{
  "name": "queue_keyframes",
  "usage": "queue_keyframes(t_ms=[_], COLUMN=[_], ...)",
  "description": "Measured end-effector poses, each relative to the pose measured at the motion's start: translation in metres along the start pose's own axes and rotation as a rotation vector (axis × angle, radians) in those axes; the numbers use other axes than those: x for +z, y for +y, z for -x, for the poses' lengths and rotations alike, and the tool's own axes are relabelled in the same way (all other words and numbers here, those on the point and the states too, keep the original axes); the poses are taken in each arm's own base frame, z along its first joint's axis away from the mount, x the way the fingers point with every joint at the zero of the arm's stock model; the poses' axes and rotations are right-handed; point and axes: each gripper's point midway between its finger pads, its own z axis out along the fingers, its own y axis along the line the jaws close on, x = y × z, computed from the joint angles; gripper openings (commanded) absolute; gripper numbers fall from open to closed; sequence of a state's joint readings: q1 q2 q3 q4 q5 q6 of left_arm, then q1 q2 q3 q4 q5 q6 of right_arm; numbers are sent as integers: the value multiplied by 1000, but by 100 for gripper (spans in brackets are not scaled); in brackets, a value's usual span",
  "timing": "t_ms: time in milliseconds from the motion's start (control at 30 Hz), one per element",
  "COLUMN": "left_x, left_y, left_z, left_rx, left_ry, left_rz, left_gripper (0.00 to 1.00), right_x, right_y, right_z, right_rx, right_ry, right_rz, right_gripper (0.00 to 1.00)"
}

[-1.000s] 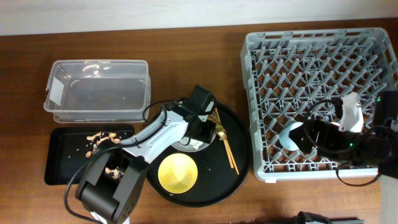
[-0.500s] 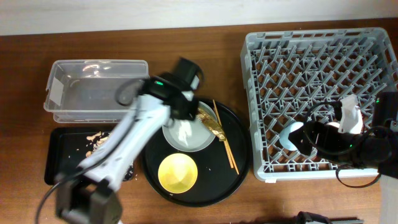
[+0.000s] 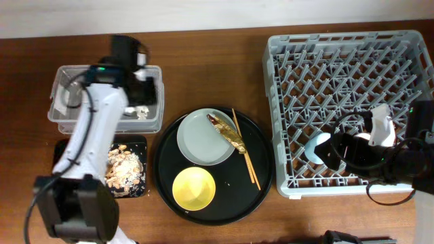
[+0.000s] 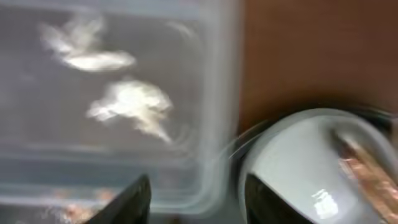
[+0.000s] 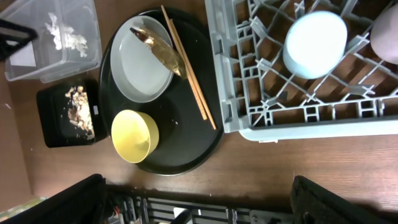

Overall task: Sort waste into correct bins and load items into the dishwasher rack
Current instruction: 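Pick the tissue from the grey plate and drop it in the clear bin, then pick the gold wrapper from the plate and drop it in the clear bin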

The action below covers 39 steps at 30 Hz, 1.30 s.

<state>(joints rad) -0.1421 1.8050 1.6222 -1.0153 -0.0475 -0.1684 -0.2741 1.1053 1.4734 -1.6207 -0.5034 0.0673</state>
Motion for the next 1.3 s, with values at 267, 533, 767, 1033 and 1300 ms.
queue_keyframes(t_ms=[267,533,767,1033,1300], left_x=[27,105,96,12,50], left_y=[-207,-221,-221,-229,-213], left_z=[-92,-137,-136,-99,-129], left_rx=[152,71,64,81,110], left_ry=[72,228,246,109,236], left_rz=[-233,-161,-161,-285,-158], left_gripper=[56,2,1,1,20], right_x=[0,0,0,0,0], right_y=[0,0,0,0,0], right_z=[-1,-1,-2,-2,-2], right_rx=[2,2,3,4,4], right_ry=[4,4,7,9,9], right_rz=[-1,-1,0,0,-1], right_gripper=[95,95,96,95,95])
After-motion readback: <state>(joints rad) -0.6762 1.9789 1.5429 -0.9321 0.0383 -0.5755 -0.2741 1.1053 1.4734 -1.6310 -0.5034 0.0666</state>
